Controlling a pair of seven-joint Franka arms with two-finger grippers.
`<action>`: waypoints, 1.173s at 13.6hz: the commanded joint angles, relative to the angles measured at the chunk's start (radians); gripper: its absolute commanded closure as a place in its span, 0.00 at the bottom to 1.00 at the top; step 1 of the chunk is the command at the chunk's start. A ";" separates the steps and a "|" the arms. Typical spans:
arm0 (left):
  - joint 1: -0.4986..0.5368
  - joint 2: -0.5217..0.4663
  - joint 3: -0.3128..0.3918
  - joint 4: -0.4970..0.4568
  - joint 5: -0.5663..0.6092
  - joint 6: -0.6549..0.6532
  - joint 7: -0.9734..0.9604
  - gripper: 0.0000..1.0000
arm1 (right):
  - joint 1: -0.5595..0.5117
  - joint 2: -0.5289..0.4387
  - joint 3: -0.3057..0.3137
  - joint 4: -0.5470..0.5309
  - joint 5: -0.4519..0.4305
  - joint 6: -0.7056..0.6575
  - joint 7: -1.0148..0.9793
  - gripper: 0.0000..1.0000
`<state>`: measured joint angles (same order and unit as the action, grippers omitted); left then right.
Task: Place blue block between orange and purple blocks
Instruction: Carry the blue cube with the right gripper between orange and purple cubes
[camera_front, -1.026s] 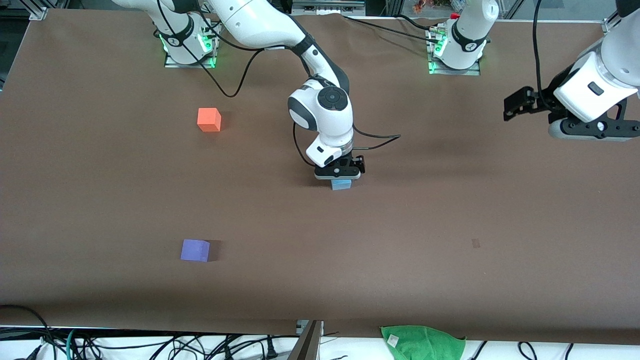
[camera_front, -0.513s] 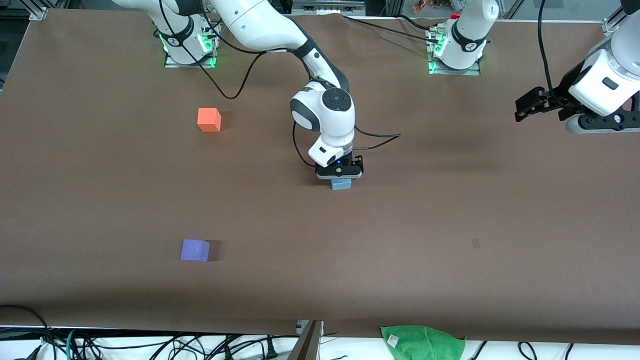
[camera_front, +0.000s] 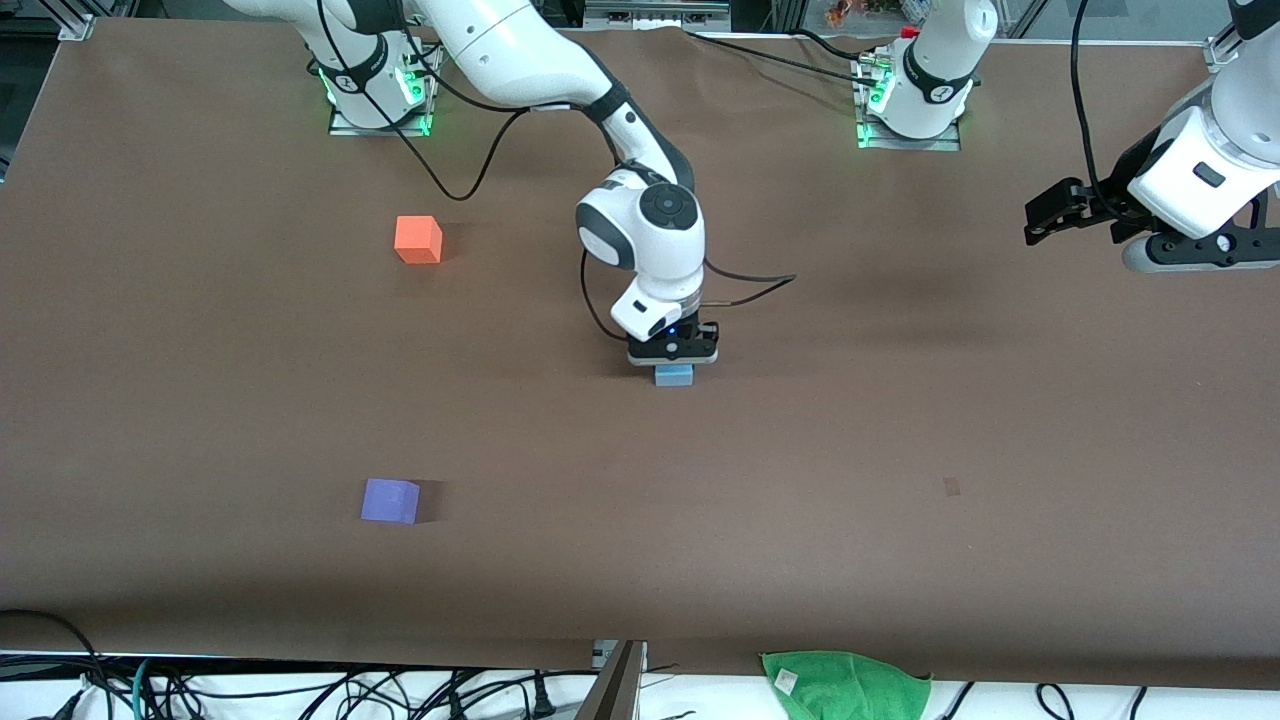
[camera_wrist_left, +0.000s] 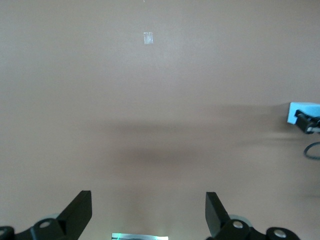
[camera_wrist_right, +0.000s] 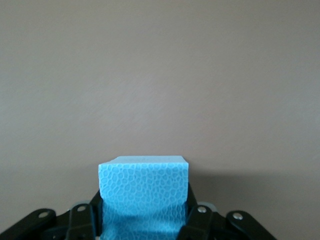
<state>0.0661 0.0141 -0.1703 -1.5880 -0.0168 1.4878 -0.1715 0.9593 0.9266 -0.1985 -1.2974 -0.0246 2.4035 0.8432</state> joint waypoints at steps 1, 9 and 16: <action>-0.002 -0.005 0.005 -0.006 0.005 0.012 -0.006 0.00 | -0.085 -0.073 0.011 0.010 0.032 -0.148 -0.163 0.86; 0.003 -0.005 0.008 -0.007 0.005 0.011 -0.003 0.00 | -0.431 -0.398 0.001 -0.414 0.138 -0.223 -0.724 0.85; 0.004 -0.006 0.008 -0.007 0.005 0.005 -0.002 0.00 | -0.464 -0.519 -0.029 -0.789 0.138 0.089 -0.728 0.85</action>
<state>0.0695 0.0156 -0.1645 -1.5907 -0.0168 1.4908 -0.1727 0.4885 0.4550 -0.2180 -1.9788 0.1039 2.4073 0.1091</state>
